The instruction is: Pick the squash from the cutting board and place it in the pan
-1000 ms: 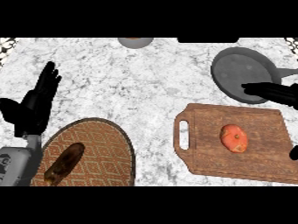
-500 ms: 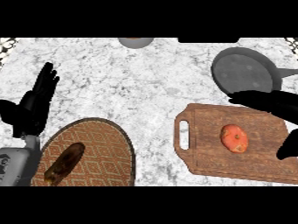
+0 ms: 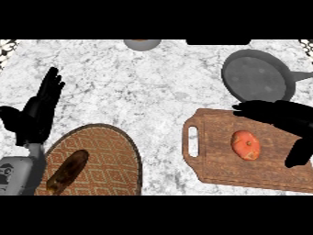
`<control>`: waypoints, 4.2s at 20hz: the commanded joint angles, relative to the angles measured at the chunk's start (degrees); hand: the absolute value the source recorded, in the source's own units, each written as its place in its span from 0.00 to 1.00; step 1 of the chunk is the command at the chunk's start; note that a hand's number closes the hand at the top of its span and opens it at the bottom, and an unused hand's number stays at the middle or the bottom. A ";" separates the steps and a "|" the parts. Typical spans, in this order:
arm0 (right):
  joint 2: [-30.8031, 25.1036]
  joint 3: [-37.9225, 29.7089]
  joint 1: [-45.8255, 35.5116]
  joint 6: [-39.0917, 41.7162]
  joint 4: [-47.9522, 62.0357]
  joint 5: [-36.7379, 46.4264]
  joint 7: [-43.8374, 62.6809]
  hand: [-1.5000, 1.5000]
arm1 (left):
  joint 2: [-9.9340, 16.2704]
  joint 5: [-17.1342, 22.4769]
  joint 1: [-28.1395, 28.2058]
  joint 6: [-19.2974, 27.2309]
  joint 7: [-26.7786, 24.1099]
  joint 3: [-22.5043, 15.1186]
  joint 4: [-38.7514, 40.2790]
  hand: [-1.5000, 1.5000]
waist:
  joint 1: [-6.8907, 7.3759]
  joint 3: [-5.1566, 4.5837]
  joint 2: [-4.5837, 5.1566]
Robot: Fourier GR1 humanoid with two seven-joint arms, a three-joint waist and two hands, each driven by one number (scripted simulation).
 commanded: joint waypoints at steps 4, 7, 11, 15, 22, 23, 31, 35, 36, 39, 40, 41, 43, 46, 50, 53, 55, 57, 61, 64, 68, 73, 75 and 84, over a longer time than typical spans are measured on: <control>1.14 1.29 0.88 0.48 -1.46 8.33 0.90 0.00 | 1.91 0.51 -2.01 -2.37 3.44 2.85 -0.68 0.50 | -0.11 0.00 -0.04; 3.40 0.85 2.14 -1.14 0.35 11.68 0.81 0.00 | 0.37 -0.91 2.51 -1.51 4.87 1.42 -6.99 0.50 | 0.06 0.00 -0.08; 6.16 -0.31 2.57 1.28 -1.11 14.27 1.54 0.00 | -2.41 -2.28 -0.21 -1.47 0.89 2.06 -0.21 0.50 | -0.18 -0.01 -0.02; 9.63 0.93 0.67 0.94 1.20 17.82 1.92 0.00 | -3.98 -5.13 -1.32 0.33 2.19 0.54 -1.12 0.50 | -0.12 -0.01 -0.01; 10.24 0.06 1.60 -2.37 6.38 24.69 -1.64 0.00 | -1.99 -3.43 0.17 -3.09 3.18 4.04 -2.98 0.50 | -0.08 -0.01 -0.04; 10.57 0.33 2.28 -1.05 4.72 25.16 -0.39 0.00 | -2.65 -4.53 0.37 -2.33 4.43 2.84 -4.47 0.50 | -0.11 -0.01 -0.07; 12.22 3.22 0.57 -6.04 15.27 28.38 -10.28 1.00 | -3.75 -3.90 0.97 -4.03 1.27 3.38 -2.96 0.50 | 0.31 0.02 0.09; 15.29 2.76 -2.65 -8.75 16.20 30.65 -10.31 1.00 | -3.85 -5.06 -1.13 -3.12 4.26 3.57 -3.05 0.50 | 0.22 0.01 0.05; 16.27 2.94 -2.07 -10.75 18.36 31.75 -9.76 1.00 | -3.21 -3.88 -0.17 -3.88 7.20 3.87 -7.01 0.50 | 0.34 0.02 0.02; 14.14 0.72 -3.58 -5.29 14.36 30.52 -11.88 1.00 | -4.53 -4.90 -2.73 -4.08 0.57 4.59 1.72 0.50 | -0.14 -0.01 0.06; 16.01 1.48 -1.80 -12.60 20.45 32.45 -12.36 1.00 | -3.20 -4.21 1.10 -5.13 2.77 4.97 -2.81 0.50 | 0.23 0.01 0.07; 14.08 0.33 1.56 -7.53 10.64 31.54 -11.27 1.00 | -3.85 -5.26 0.19 -4.74 2.83 4.47 -2.53 0.50 | -0.20 -0.01 -0.06; 20.21 1.22 2.38 -0.65 3.92 31.07 1.85 1.00 | -3.38 -4.71 -1.59 -3.89 2.08 6.11 -0.19 0.50 | -0.69 -0.06 -0.18; 27.47 1.75 11.11 0.72 -3.34 31.67 15.80 1.00 | -3.47 -4.32 1.91 -4.09 2.85 5.69 -3.13 0.50 | -2.11 -0.16 -0.93; 34.51 2.08 19.97 -3.33 -12.83 33.36 26.31 1.00 | -2.80 -4.05 1.33 -4.25 2.20 6.81 -1.90 0.50 | -2.50 -0.09 -0.68; 37.14 0.60 18.11 -7.59 -23.12 33.49 28.94 1.00 | -2.14 -3.85 1.34 -4.95 2.50 6.86 -2.82 0.50 | -2.28 -0.06 -0.74; 38.80 1.24 18.54 -8.74 -30.06 33.51 30.38 1.00 | -3.15 -4.23 1.59 -3.82 2.31 6.81 -2.18 0.50 | -2.31 -0.06 -0.72; 39.68 0.68 21.21 -7.33 -36.35 32.15 32.25 1.00 | -2.65 -4.81 0.42 -4.22 3.76 5.91 -3.18 0.50 | -1.88 -0.02 -0.55; 41.25 -4.29 21.59 -6.30 -42.37 26.91 34.54 1.00 | -3.81 -4.12 3.42 -4.81 1.93 5.78 -4.20 0.50 | -0.69 0.00 -0.28; 41.31 -9.59 16.25 -8.35 -39.84 24.03 35.58 1.00 | -4.30 -5.51 -2.74 -3.78 2.57 5.26 0.13 0.50 | -0.57 0.00 0.03; 41.35 -18.51 8.84 -4.86 -39.17 11.72 40.57 1.00 | -2.95 -4.14 -0.49 -5.73 1.25 6.49 -1.49 0.50 | -0.08 0.00 0.09; 39.86 -31.30 -0.08 -6.90 -27.47 3.81 39.90 1.00 | -4.31 -4.40 0.23 -5.22 1.63 5.71 -2.05 0.50 | 0.14 0.01 0.11; 34.46 -36.72 -7.14 -8.12 -17.87 3.00 37.93 1.00 | -4.67 -5.87 0.92 -3.96 3.22 4.57 -4.65 0.50 | 0.81 0.04 0.19; 21.67 -39.80 -16.99 -28.39 16.92 13.17 18.57 1.00 | -6.08 -6.29 -0.83 -4.11 1.11 3.71 -2.46 0.50 | 2.45 0.09 1.09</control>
